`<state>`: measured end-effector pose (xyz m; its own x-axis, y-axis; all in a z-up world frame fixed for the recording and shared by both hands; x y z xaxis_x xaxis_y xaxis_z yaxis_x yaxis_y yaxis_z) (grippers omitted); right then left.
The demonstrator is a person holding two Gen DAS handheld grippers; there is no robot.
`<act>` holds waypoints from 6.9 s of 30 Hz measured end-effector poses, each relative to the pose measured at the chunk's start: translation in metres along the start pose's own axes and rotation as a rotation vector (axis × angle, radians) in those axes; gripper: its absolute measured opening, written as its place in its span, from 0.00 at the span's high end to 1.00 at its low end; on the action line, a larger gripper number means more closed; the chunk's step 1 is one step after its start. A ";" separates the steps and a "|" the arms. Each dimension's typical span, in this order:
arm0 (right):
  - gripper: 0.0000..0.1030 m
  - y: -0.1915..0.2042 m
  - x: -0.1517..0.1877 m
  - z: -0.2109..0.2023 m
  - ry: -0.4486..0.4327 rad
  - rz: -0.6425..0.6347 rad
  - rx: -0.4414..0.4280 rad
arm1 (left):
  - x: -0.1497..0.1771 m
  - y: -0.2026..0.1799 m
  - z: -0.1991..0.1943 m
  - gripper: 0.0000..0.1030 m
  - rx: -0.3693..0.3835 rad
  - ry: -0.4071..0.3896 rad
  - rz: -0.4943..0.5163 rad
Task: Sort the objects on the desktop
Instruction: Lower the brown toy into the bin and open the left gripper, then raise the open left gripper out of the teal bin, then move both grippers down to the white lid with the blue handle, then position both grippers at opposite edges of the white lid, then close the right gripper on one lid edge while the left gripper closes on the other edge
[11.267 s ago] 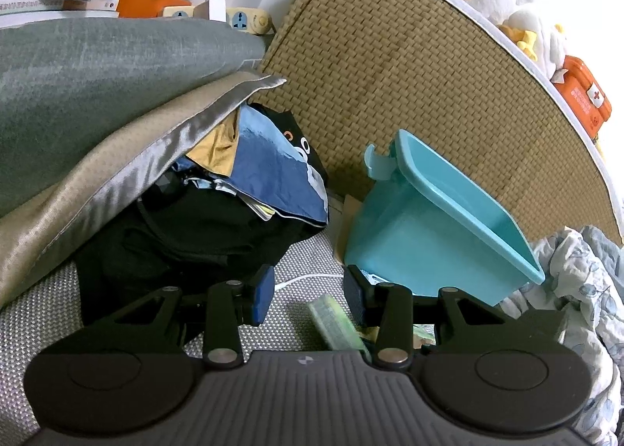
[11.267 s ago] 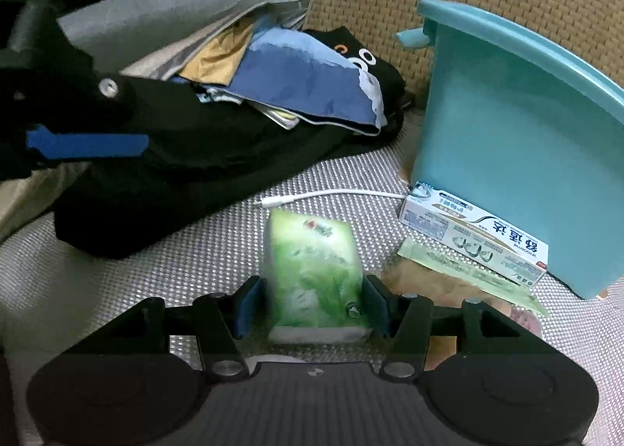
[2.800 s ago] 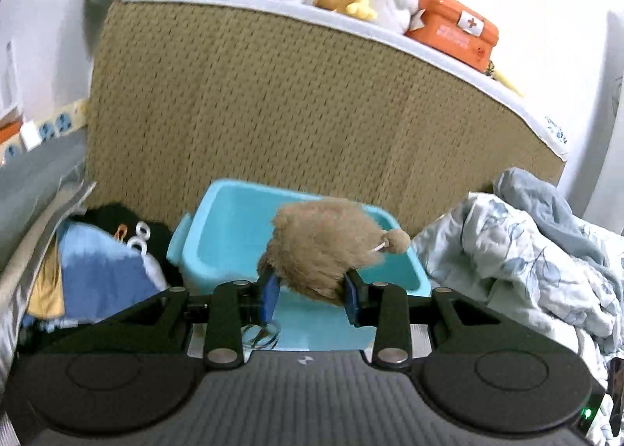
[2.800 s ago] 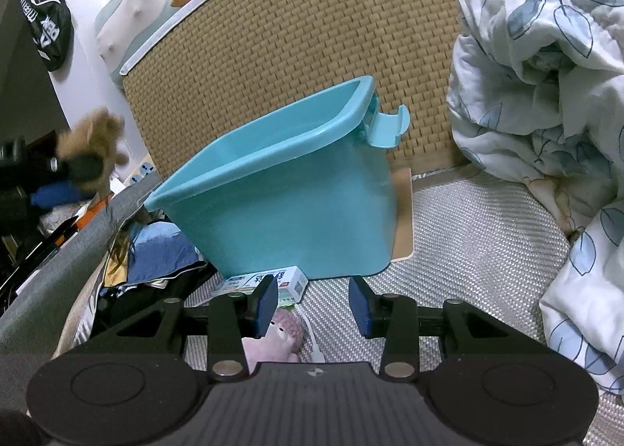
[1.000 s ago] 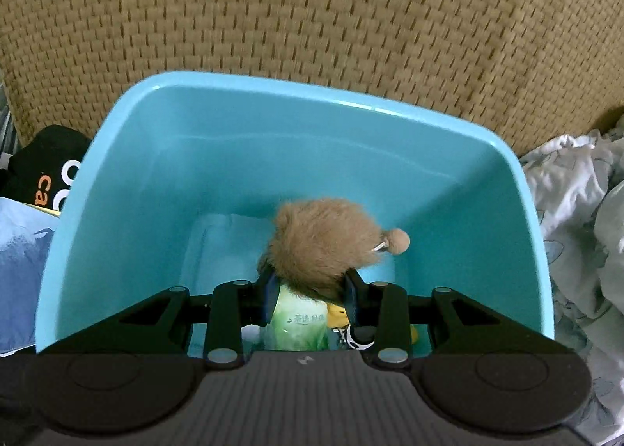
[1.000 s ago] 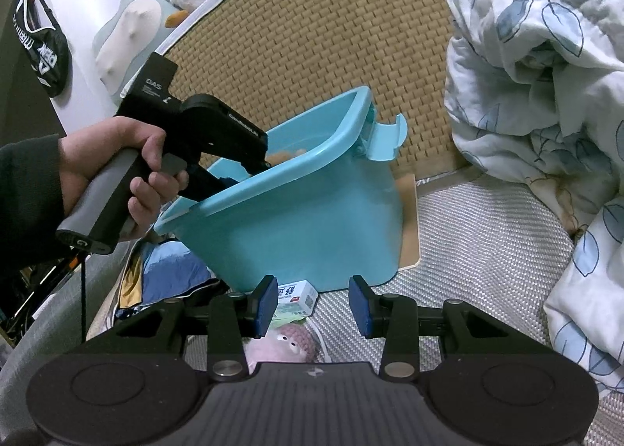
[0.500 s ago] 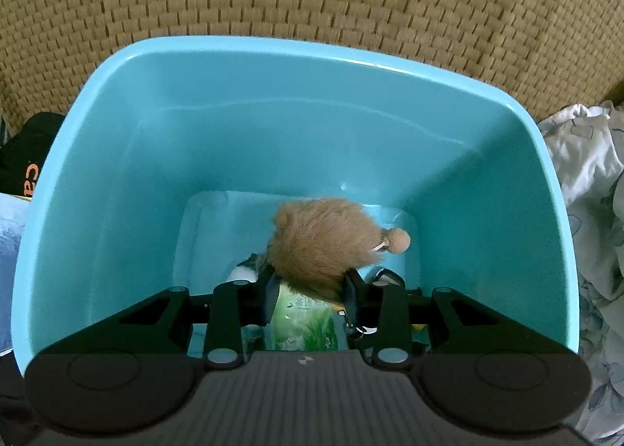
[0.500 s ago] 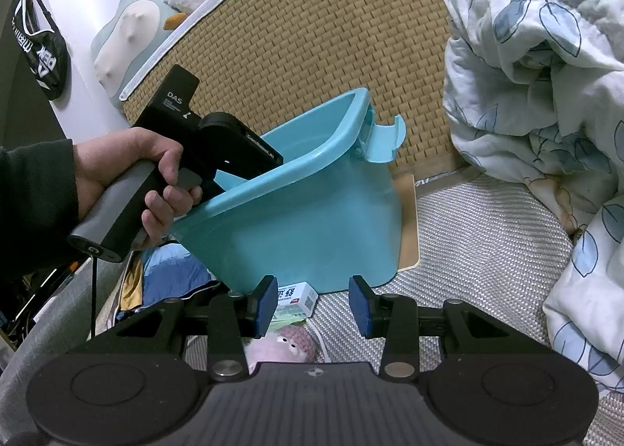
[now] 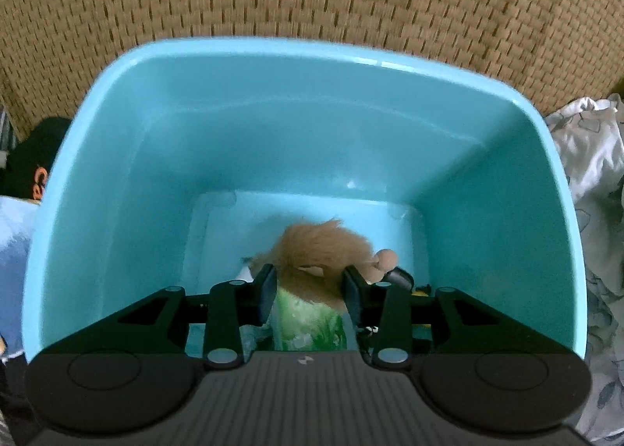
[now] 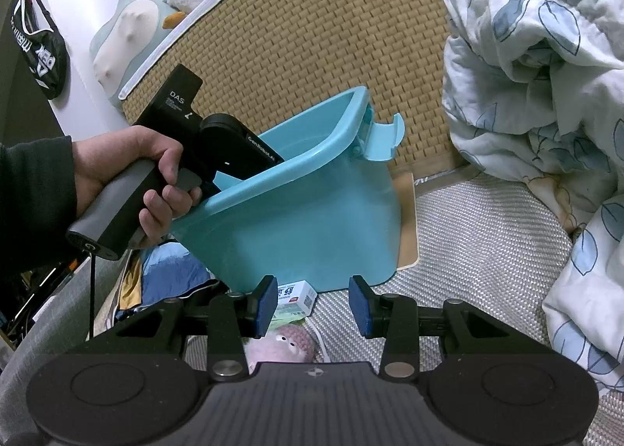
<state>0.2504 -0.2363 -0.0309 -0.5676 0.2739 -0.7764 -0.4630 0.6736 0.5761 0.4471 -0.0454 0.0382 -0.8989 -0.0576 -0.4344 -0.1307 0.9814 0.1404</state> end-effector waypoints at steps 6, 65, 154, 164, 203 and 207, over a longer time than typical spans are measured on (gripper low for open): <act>0.54 -0.001 0.001 0.000 -0.006 0.008 0.000 | -0.015 -0.010 0.004 0.60 -0.006 -0.014 0.009; 0.54 0.008 0.015 -0.016 0.024 -0.079 -0.001 | 0.221 0.069 -0.155 0.55 -0.182 -0.750 -0.005; 0.42 0.005 0.114 -0.081 0.216 0.111 0.078 | 0.338 0.150 -0.031 0.55 0.227 -0.266 -0.314; 0.37 0.012 0.119 -0.078 0.216 0.060 0.099 | 0.340 0.144 -0.033 0.55 0.187 -0.284 -0.263; 0.36 -0.018 0.111 -0.088 0.128 0.361 -0.024 | 0.343 0.143 -0.034 0.54 0.199 -0.278 -0.269; 0.36 -0.021 0.108 -0.090 0.111 0.411 -0.048 | 0.343 0.145 -0.034 0.54 0.206 -0.273 -0.286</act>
<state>0.1374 -0.2829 -0.1043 -0.7800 0.4357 -0.4491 -0.2129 0.4901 0.8453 0.1061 0.0709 -0.0605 -0.6919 -0.3084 -0.6529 -0.2468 0.9507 -0.1876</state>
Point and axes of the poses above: each gripper's, at about its wrist camera, not at the fingertips, and z roughly the way its jaws point, y to its left, x to its underside, the point moved 4 cm from there along z, roughly the way its jaws point, and after that the axes turned 13 degrees about -x, right-handed, at the moved point
